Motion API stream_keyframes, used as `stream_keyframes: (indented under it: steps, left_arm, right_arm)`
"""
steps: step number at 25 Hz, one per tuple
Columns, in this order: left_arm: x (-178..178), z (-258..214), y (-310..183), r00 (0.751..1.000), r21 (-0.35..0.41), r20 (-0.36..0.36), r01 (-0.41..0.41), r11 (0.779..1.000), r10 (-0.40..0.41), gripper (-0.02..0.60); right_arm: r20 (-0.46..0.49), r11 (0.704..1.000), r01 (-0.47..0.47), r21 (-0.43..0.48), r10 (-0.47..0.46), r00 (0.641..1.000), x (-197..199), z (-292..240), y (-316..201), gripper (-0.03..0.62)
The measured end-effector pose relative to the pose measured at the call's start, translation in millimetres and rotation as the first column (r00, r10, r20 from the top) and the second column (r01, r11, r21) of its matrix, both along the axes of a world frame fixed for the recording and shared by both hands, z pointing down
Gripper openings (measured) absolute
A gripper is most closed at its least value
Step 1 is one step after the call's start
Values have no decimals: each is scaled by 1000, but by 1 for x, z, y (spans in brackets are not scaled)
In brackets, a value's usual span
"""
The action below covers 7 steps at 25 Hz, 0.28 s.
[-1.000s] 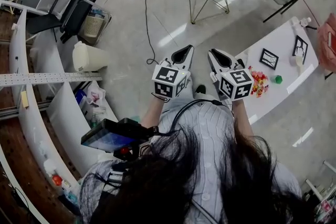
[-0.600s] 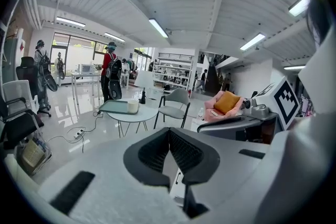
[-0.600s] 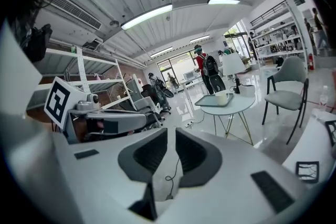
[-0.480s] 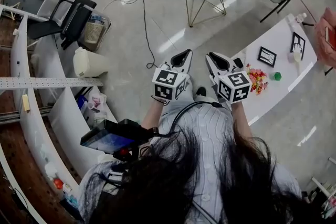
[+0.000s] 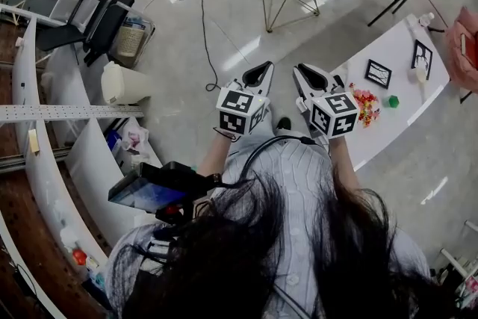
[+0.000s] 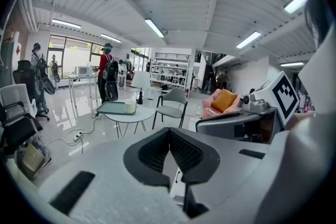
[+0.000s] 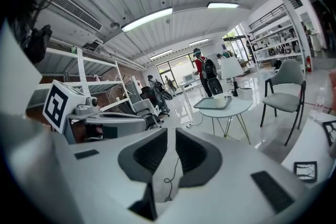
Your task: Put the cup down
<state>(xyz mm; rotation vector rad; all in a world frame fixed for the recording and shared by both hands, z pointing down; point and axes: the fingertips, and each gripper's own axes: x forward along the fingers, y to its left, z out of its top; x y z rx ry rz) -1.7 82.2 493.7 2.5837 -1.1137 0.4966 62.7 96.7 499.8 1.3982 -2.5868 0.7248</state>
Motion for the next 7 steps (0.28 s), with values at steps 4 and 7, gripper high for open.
stream_keyframes:
  steps: [4, 7]
  left_arm:
    - [-4, 0, -1, 1000, 6, 14, 1, 1000, -1, 18]
    - [-7, 0, -4, 1000, 10, 22, -1, 1000, 1, 18]
  right_arm:
    - [0, 1000, 4, 6, -4, 1000, -4, -3, -2, 64]
    - [1, 1000, 5, 10, -5, 1000, -7, -4, -5, 66]
